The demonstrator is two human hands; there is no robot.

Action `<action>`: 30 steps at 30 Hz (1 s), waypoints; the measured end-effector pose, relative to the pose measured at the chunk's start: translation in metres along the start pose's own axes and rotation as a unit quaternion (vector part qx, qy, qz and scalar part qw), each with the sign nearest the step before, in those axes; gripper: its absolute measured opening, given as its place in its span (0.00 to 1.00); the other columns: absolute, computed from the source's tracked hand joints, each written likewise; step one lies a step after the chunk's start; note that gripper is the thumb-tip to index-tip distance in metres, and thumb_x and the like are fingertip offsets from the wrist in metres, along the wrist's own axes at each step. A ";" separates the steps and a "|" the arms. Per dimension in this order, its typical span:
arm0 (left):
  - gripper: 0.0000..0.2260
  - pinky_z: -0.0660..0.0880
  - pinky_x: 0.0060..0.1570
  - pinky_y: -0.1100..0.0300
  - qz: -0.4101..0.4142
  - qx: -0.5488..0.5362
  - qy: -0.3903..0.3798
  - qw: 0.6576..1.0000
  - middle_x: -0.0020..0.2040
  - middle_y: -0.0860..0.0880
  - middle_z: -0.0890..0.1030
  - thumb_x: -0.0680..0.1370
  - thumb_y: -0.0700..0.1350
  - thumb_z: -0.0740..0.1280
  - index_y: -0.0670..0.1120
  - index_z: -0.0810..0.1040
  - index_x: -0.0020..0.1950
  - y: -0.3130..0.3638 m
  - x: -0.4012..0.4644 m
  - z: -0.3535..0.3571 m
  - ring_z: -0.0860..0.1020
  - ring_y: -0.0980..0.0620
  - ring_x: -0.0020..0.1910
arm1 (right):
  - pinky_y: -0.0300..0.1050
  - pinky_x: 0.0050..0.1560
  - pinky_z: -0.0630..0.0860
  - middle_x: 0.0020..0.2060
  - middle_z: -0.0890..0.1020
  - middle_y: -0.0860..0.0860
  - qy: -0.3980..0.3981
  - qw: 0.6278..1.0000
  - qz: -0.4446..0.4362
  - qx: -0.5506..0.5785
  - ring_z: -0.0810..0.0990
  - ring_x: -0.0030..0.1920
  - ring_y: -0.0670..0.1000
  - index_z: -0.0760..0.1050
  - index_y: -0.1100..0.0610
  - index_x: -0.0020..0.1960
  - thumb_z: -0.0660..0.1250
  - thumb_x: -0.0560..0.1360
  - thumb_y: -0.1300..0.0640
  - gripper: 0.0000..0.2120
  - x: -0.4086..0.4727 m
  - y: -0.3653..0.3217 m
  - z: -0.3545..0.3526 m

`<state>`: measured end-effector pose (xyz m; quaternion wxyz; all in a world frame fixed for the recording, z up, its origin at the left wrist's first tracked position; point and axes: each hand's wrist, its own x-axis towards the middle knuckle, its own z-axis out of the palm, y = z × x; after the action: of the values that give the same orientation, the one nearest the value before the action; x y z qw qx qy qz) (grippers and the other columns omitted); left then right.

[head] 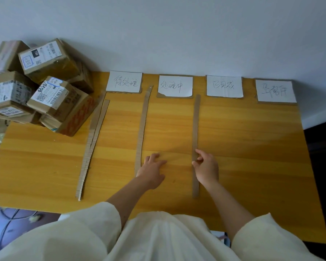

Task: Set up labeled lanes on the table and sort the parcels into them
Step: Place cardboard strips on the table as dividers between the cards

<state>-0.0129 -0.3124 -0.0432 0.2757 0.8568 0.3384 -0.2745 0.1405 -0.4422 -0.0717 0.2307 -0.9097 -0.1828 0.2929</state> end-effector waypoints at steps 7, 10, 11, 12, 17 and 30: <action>0.29 0.71 0.65 0.49 0.001 0.006 0.003 1.000 0.77 0.51 0.51 0.78 0.52 0.65 0.55 0.59 0.77 0.000 -0.001 0.002 0.52 0.46 0.75 | 0.41 0.47 0.71 0.51 0.75 0.48 -0.001 1.000 -0.001 0.002 0.72 0.48 0.47 0.72 0.48 0.69 0.67 0.78 0.59 0.21 0.011 -0.003 -0.003; 0.29 0.70 0.66 0.49 0.001 0.006 0.004 1.000 0.77 0.51 0.50 0.78 0.52 0.66 0.55 0.58 0.77 0.000 -0.001 0.003 0.51 0.46 0.75 | 0.42 0.49 0.73 0.53 0.76 0.49 0.001 1.000 -0.007 0.003 0.72 0.48 0.47 0.73 0.48 0.69 0.68 0.77 0.59 0.21 0.014 -0.004 -0.005; 0.29 0.70 0.66 0.49 0.001 0.005 0.004 1.000 0.77 0.51 0.50 0.78 0.52 0.66 0.55 0.58 0.77 0.000 -0.001 0.003 0.51 0.46 0.75 | 0.42 0.48 0.73 0.52 0.76 0.49 0.000 1.000 -0.007 0.003 0.72 0.48 0.47 0.73 0.48 0.69 0.68 0.77 0.59 0.21 0.015 -0.004 -0.005; 0.30 0.70 0.66 0.49 0.000 0.004 0.005 1.000 0.77 0.51 0.50 0.78 0.52 0.66 0.55 0.58 0.77 0.000 -0.001 0.004 0.51 0.46 0.75 | 0.42 0.48 0.73 0.52 0.76 0.49 0.001 1.000 -0.008 0.002 0.72 0.48 0.47 0.73 0.48 0.68 0.68 0.77 0.59 0.21 0.016 -0.004 -0.005; 0.30 0.71 0.66 0.48 0.004 0.002 0.007 1.000 0.77 0.51 0.49 0.77 0.52 0.66 0.55 0.58 0.77 -0.001 -0.001 0.006 0.51 0.46 0.76 | 0.42 0.45 0.71 0.52 0.76 0.49 0.003 1.000 -0.005 0.000 0.73 0.47 0.48 0.73 0.49 0.67 0.69 0.76 0.59 0.20 0.017 -0.005 -0.005; 0.19 0.71 0.64 0.54 0.007 -0.171 0.117 0.978 0.73 0.53 0.66 0.79 0.47 0.64 0.55 0.70 0.70 -0.029 -0.018 -0.011 0.65 0.51 0.72 | 0.42 0.42 0.72 0.44 0.79 0.48 0.076 0.991 -0.061 0.095 0.79 0.45 0.51 0.78 0.53 0.55 0.67 0.78 0.54 0.07 -0.011 -0.049 0.003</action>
<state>-0.0428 -0.2950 -0.0320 0.3781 0.8257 0.4044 -0.1085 0.1209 -0.4057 -0.0431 0.3471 -0.8903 -0.1912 0.2243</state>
